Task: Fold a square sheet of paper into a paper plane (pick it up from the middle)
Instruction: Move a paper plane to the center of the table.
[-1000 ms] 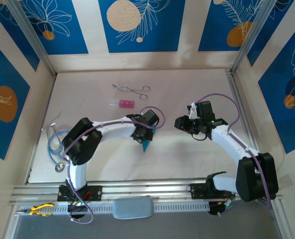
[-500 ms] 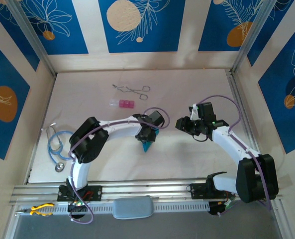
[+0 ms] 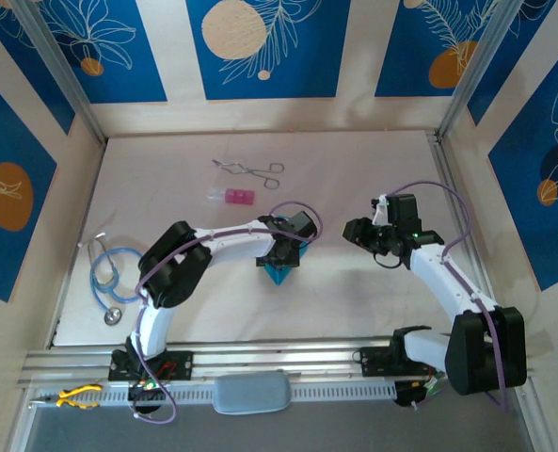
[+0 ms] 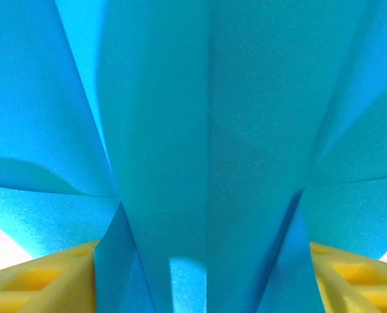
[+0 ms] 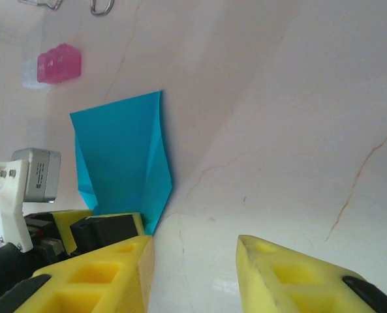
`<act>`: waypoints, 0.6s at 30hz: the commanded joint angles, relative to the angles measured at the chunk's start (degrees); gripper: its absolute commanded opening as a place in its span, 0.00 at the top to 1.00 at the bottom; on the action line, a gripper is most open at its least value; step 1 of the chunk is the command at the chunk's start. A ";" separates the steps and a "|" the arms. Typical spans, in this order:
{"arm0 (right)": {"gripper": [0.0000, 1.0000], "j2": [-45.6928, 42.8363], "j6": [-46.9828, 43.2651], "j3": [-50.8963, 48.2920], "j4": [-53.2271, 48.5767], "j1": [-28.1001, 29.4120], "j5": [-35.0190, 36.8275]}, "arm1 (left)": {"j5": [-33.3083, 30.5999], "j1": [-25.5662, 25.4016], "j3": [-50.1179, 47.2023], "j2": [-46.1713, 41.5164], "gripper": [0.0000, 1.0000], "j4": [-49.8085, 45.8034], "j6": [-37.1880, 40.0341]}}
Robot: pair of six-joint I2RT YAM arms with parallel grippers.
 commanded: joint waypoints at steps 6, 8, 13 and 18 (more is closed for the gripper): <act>0.60 -1.13 -4.95 2.39 -2.90 -1.30 4.45 | -3.43 -0.58 1.30 -2.14 0.32 -5.59 -1.49; 0.60 -1.13 -5.55 2.96 -3.01 -1.65 4.78 | -3.89 -0.54 1.92 -3.12 0.31 -5.91 -1.19; 0.59 -0.98 -6.55 3.67 -2.99 -2.74 7.73 | -4.46 -0.58 2.28 -5.48 0.29 -6.03 -0.51; 0.55 -0.40 -9.71 3.02 1.68 -2.94 19.84 | -5.66 -0.58 0.57 -10.79 0.27 -4.05 1.46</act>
